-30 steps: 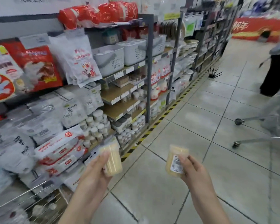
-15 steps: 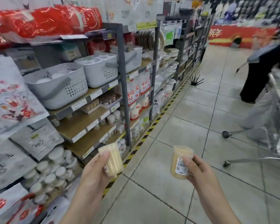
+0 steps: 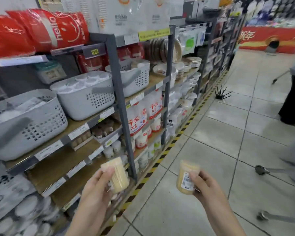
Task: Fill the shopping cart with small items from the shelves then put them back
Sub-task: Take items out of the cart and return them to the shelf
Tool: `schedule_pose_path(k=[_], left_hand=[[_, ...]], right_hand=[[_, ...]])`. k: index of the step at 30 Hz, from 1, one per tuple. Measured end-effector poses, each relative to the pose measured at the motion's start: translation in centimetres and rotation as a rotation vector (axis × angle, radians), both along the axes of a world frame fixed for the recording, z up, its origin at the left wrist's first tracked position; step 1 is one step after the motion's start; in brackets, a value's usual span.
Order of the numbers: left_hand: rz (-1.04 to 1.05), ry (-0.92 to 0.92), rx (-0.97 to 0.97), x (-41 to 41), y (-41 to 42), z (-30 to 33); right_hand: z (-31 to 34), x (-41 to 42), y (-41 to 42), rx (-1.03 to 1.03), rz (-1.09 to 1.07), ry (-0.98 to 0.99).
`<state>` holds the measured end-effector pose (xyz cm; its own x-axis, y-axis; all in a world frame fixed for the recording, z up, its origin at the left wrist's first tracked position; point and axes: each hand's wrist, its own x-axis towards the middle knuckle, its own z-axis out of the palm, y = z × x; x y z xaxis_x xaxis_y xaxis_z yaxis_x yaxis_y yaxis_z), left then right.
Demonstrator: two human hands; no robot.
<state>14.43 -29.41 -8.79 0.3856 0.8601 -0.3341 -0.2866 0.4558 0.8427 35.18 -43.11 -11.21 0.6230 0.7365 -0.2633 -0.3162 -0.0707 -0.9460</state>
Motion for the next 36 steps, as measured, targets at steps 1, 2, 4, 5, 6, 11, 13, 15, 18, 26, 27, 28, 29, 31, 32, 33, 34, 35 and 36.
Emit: schedule_pose_path(k=[1,2,4,5,6,11,13,15,18,26,27,28,29,31,32,33,34,35,36], left_hand=[[0.027,0.001,0.009,1.1,1.1,0.2],[0.044,0.005,0.016,2.3,2.2,0.4],[0.091,0.0,0.013,4.8,4.1,0.6],[0.129,0.002,0.004,6.1,4.9,0.5],[0.169,0.009,0.002,7.4,5.7,0.4],[0.258,0.019,-0.041,12.8,10.1,0.3],[0.282,0.029,-0.027,14.7,12.6,0.5],[0.302,0.041,-0.002,16.7,15.5,0.8],[0.31,0.054,0.036,20.2,20.1,1.6],[0.192,0.134,0.146,30.0,30.0,3.4],[0.18,0.131,0.155,30.7,30.9,3.7],[0.17,0.118,0.159,31.2,31.7,4.0],[0.173,0.11,0.157,31.7,32.6,4.2],[0.213,0.138,0.157,32.2,34.2,4.2],[0.246,0.159,0.16,32.4,34.9,4.1],[0.282,0.175,0.162,32.4,35.6,4.3],[0.321,0.193,0.17,32.4,36.3,4.4],[0.357,0.211,0.183,32.4,36.9,4.7],[0.387,0.228,0.195,32.5,37.4,4.9]], right_hand=[[0.2,1.7,1.6,0.003,0.016,0.003],[0.5,3.4,3.3,0.004,0.033,0.001],[1.1,6.5,6.4,-0.006,0.086,-0.024],[1.3,7.9,7.9,-0.01,0.12,-0.038],[1.6,9.1,9.4,-0.01,0.153,-0.051],[2.1,13.6,16.0,-0.021,0.247,-0.041],[1.9,15.5,18.6,-0.021,0.278,-0.026],[1.8,17.7,21.5,-0.013,0.28,-0.022],[2.0,21.4,26.0,0.013,0.212,-0.029],[3.6,29.0,35.7,0.121,0.159,-0.082],[3.7,29.5,36.6,0.125,0.16,-0.078],[3.8,30.0,37.6,0.131,0.166,-0.076],[4.0,30.4,38.7,0.136,0.174,-0.078],[4.2,31.2,40.8,0.144,0.222,-0.099],[4.3,31.6,42.0,0.152,0.252,-0.111],[4.6,31.9,43.1,0.158,0.277,-0.117],[4.8,32.2,44.4,0.166,0.296,-0.12],[5.1,32.6,45.7,0.18,0.316,-0.125],[5.3,32.9,46.7,0.2,0.343,-0.131]])
